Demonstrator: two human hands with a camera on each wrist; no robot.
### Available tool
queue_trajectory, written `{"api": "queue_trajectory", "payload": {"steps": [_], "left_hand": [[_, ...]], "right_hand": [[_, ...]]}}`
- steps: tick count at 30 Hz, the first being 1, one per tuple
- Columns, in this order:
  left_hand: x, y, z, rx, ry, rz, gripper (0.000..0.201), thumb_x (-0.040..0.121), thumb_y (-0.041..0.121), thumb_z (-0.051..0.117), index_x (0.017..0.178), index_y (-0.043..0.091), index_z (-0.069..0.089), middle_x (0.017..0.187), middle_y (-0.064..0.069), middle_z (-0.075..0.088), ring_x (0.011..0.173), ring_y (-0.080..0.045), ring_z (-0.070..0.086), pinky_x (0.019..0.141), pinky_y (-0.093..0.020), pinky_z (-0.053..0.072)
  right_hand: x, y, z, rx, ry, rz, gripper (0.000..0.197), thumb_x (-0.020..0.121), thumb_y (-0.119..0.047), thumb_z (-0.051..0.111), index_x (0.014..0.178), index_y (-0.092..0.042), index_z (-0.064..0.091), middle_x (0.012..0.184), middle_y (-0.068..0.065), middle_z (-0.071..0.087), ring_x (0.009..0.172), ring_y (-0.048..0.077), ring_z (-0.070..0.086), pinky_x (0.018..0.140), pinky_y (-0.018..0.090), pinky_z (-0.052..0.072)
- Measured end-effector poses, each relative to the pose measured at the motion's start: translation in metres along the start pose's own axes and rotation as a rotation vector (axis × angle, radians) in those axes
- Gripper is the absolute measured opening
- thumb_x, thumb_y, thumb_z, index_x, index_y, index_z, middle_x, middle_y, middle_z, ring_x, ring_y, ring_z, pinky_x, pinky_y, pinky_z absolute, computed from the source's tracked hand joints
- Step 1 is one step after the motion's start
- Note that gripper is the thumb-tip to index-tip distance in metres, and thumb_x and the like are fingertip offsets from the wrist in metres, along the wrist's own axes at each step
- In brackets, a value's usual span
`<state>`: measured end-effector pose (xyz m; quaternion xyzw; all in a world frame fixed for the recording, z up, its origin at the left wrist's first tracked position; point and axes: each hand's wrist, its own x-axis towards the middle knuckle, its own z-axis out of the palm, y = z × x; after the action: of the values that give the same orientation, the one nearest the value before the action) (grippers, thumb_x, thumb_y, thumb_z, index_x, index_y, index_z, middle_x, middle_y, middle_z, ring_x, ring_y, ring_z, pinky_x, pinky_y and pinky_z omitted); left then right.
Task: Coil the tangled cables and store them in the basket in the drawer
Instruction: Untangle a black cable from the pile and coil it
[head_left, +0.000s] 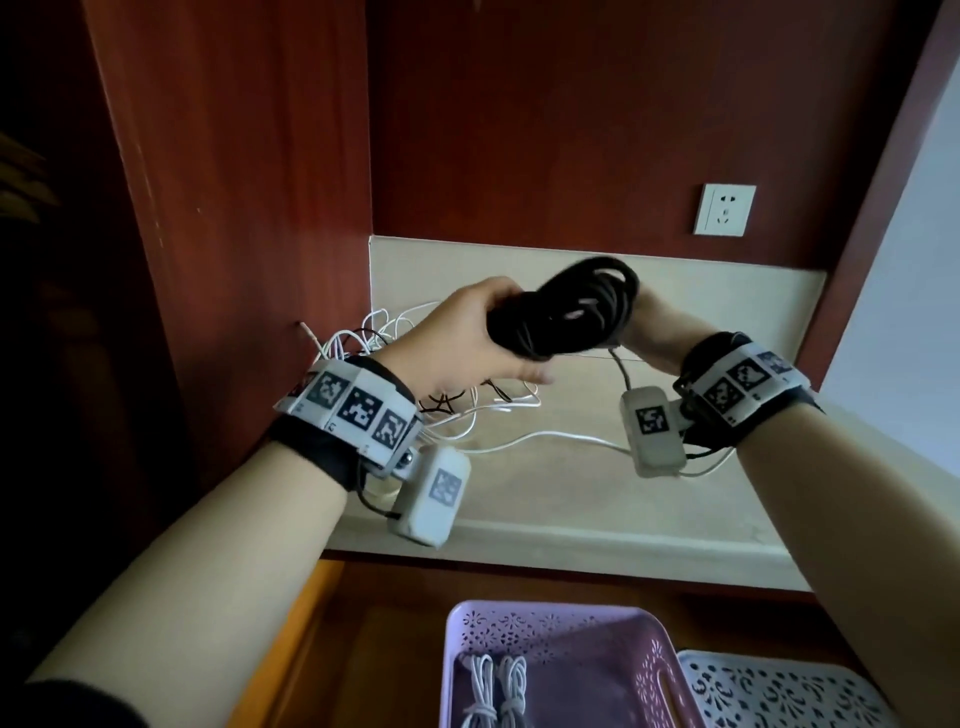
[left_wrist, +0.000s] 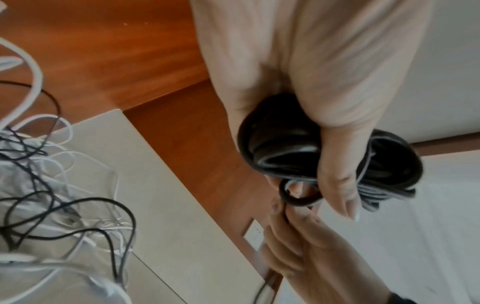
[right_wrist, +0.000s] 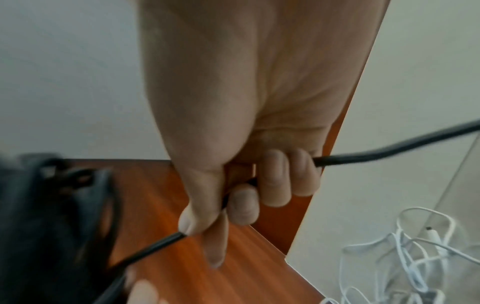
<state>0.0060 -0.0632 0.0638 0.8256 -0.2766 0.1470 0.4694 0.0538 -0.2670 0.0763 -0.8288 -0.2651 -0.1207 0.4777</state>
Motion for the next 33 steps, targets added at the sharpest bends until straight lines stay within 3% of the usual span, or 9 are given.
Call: {"api": "queue_trajectory", "payload": {"steps": [3,5,8,12,15,18,22,29,33], "left_hand": [[0.008,-0.005,-0.006,-0.092,0.116,-0.086,0.066,0.059,0.017,0.09,0.104,0.022,0.041,0.089,0.011,0.059,0.08,-0.002,0.058,0.072,-0.017,0.047],[0.012,-0.01,-0.007,-0.158,0.189,-0.126,0.068,0.061,0.015,0.089,0.108,0.022,0.039,0.093,0.005,0.06,0.077,-0.007,0.061,0.066,-0.021,0.052],[0.018,-0.023,-0.009,-0.177,0.263,-0.19,0.065,0.061,0.01,0.088,0.108,0.018,0.044,0.101,-0.003,0.061,0.062,-0.015,0.063,0.051,-0.025,0.052],[0.024,-0.035,-0.011,0.012,0.297,-0.263,0.064,0.053,0.024,0.09,0.105,0.017,0.054,0.107,-0.004,0.063,0.085,-0.024,0.064,0.068,-0.03,0.048],[0.026,-0.04,-0.009,0.26,0.28,-0.282,0.048,0.066,0.018,0.083,0.107,0.012,0.058,0.099,-0.002,0.06,0.091,-0.022,0.058,0.072,-0.024,0.041],[0.025,-0.041,-0.001,0.578,0.186,-0.241,0.037,0.077,0.017,0.072,0.109,0.008,0.056,0.104,-0.01,0.062,0.096,-0.031,0.06,0.072,-0.03,0.042],[0.028,-0.053,0.008,0.823,0.139,-0.217,0.024,0.082,0.005,0.053,0.106,0.009,0.053,0.104,-0.011,0.061,0.098,-0.036,0.06,0.073,-0.038,0.042],[0.023,-0.056,0.024,1.09,0.135,-0.153,0.026,0.088,-0.002,0.047,0.114,0.0,0.047,0.112,-0.016,0.058,0.106,-0.032,0.057,0.083,-0.041,0.05],[0.016,-0.061,0.012,1.147,0.048,-0.136,0.029,0.088,0.001,0.047,0.117,0.005,0.046,0.118,-0.011,0.056,0.113,-0.029,0.053,0.083,-0.039,0.047]], "right_hand": [[-0.004,0.008,0.021,0.027,-0.123,0.087,0.041,0.097,-0.008,0.049,0.06,-0.018,0.065,0.044,-0.011,0.041,0.041,0.004,0.03,0.043,0.018,0.023],[-0.008,0.007,0.035,0.016,-0.166,0.113,0.037,0.099,-0.023,0.048,0.066,-0.022,0.065,0.045,-0.011,0.037,0.041,0.006,0.028,0.042,0.019,0.022],[-0.009,0.001,0.048,-0.177,-0.118,0.087,0.031,0.098,-0.027,0.047,0.073,-0.024,0.063,0.048,-0.01,0.039,0.044,0.008,0.032,0.044,0.019,0.028],[-0.009,-0.01,0.05,-0.513,-0.143,-0.002,0.027,0.098,-0.024,0.044,0.078,-0.018,0.062,0.058,-0.005,0.045,0.052,0.014,0.04,0.049,0.02,0.031],[-0.012,-0.014,0.053,-0.661,-0.187,-0.011,0.027,0.097,-0.021,0.043,0.08,-0.014,0.063,0.063,-0.008,0.051,0.06,0.014,0.046,0.06,0.029,0.033],[-0.018,-0.021,0.057,-0.844,-0.217,-0.011,0.032,0.097,-0.026,0.039,0.085,-0.007,0.062,0.077,0.004,0.06,0.075,0.024,0.052,0.066,0.033,0.04],[-0.027,-0.034,0.065,-0.937,-0.212,-0.083,0.03,0.095,-0.025,0.043,0.068,-0.013,0.048,0.065,-0.001,0.046,0.073,0.027,0.046,0.061,0.03,0.031],[-0.033,-0.041,0.064,-1.033,-0.211,-0.074,0.03,0.097,-0.027,0.041,0.07,-0.016,0.044,0.073,0.0,0.043,0.074,0.024,0.041,0.064,0.029,0.026],[-0.035,-0.036,0.039,-0.944,-0.16,-0.085,0.027,0.097,-0.034,0.044,0.091,-0.015,0.062,0.081,0.001,0.057,0.081,0.025,0.051,0.066,0.032,0.037]]}}
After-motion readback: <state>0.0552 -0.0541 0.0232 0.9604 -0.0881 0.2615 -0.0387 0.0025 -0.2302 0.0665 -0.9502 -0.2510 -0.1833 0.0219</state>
